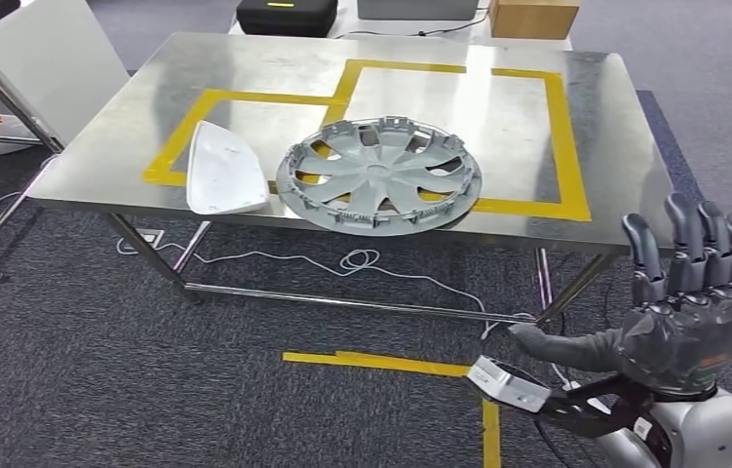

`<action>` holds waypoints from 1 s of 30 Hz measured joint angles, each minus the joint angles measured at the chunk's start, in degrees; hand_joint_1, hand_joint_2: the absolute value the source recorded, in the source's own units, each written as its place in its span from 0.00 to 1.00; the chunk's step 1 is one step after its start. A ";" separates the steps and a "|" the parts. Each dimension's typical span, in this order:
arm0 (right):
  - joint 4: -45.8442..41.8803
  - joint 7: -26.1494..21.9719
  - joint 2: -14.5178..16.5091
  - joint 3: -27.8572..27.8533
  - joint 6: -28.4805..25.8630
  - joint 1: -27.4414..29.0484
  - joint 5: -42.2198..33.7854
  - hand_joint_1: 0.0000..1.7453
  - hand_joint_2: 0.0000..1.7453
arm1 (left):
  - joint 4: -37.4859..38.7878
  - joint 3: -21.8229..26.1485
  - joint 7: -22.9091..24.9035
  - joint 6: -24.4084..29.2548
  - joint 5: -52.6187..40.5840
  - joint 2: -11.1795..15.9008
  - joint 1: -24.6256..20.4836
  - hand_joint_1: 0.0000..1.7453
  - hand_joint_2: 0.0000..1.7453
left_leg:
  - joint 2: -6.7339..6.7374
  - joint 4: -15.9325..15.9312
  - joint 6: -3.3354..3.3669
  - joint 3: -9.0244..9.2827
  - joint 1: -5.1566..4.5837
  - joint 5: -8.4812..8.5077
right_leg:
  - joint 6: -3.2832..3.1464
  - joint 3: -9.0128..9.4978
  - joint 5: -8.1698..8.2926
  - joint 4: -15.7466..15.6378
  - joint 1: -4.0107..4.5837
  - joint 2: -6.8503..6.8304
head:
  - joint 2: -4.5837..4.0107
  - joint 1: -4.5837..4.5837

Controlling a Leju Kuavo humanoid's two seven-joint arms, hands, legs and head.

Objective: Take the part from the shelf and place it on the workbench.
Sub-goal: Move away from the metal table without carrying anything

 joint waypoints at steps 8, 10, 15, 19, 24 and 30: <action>6.15 6.35 0.00 -6.20 6.06 13.36 -8.71 0.00 0.00 | -8.23 2.80 10.56 0.03 -7.21 4.02 3.64 0.00 0.00 | -0.29 11.58 -2.35 -3.32 0.39 -10.02 | -3.52 -2.18 2.05 -2.07 0.08 -0.52 | 0.00 -0.28; 7.20 6.54 0.00 -6.87 6.06 15.03 -9.10 0.00 0.00 | -9.69 3.28 11.18 0.02 -7.72 4.62 3.97 0.00 0.00 | -0.30 16.10 -2.33 -3.19 0.39 -11.06 | -3.52 -3.65 3.24 -1.82 0.17 -0.53 | 0.00 -0.36; 8.36 6.74 0.00 -7.70 6.35 16.55 -9.42 0.00 0.00 | -11.93 4.06 11.45 0.02 -7.92 5.72 4.19 0.00 0.00 | -0.80 0.61 -0.81 8.95 0.03 -6.19 | -3.02 -6.50 5.89 -1.39 0.63 -0.22 | 0.00 -0.32; 8.76 6.74 0.00 -7.84 6.49 17.03 -9.57 0.00 0.00 | -12.89 4.39 11.45 0.01 -7.97 6.17 4.40 0.00 0.00 | -0.68 -3.33 0.17 9.66 -0.33 -5.23 | -1.59 -7.30 7.27 -1.73 0.42 -0.05 | 0.00 -0.38; 10.13 10.80 0.00 -8.58 12.29 18.59 -13.54 0.00 0.00 | -13.40 4.62 11.87 -0.01 -8.02 6.25 4.77 0.00 0.00 | 0.01 -3.35 1.56 4.91 -0.54 -1.27 | -1.04 -10.23 -4.80 11.14 0.39 0.08 | 0.00 -0.12; 16.86 16.52 0.00 -9.76 18.75 24.41 -29.32 0.00 0.00 | -14.74 5.32 14.14 0.02 -9.12 6.37 5.64 0.00 0.00 | 0.05 -0.90 0.95 -1.31 -0.88 2.43 | -1.93 2.99 -0.41 1.62 1.02 -0.07 | 0.00 -0.14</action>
